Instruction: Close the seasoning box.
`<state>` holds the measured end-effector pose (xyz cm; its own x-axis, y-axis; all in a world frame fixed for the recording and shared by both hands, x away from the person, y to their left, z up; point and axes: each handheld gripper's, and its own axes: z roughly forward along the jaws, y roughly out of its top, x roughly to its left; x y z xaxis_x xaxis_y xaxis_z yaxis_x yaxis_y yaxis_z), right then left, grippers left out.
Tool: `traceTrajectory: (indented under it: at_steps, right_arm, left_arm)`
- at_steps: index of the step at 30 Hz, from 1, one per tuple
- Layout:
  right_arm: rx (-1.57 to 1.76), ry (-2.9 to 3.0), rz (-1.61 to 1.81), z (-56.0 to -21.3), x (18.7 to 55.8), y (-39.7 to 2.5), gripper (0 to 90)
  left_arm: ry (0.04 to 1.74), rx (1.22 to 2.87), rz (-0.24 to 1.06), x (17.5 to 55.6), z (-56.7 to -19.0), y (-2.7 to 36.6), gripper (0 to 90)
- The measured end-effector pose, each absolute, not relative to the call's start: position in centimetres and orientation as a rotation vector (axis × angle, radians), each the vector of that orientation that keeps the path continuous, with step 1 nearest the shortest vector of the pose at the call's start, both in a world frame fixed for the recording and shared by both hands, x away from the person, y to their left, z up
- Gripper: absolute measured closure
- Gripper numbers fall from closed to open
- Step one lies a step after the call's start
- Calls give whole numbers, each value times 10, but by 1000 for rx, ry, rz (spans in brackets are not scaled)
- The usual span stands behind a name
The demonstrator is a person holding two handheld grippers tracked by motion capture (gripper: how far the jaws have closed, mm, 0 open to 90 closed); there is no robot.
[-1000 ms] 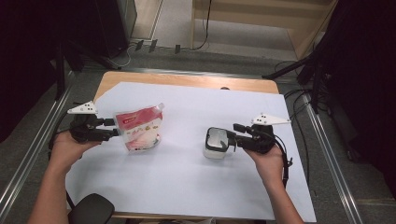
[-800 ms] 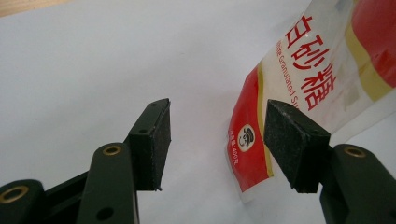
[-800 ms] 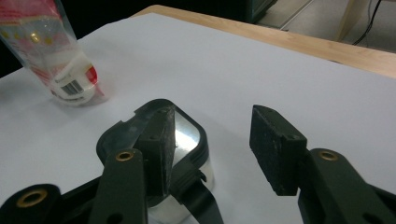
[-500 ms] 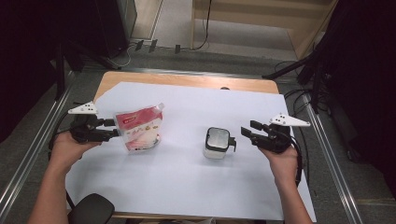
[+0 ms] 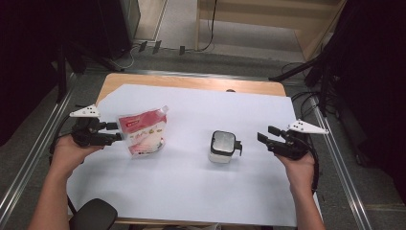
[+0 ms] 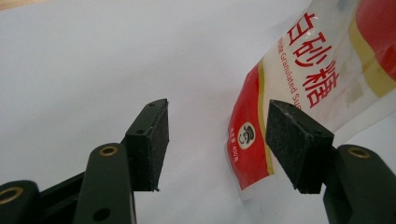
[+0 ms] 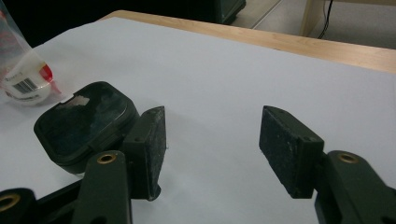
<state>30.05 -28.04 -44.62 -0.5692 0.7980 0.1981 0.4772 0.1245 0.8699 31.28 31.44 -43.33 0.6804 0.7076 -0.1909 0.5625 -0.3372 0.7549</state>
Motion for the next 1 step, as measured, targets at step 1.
traceTrajectory:
  at_steps: [1]
  right_arm:
    - [1250,2091,1422,-447,300,-281,418]
  left_arm:
    - [977,2035,215,313,-433,314,412]
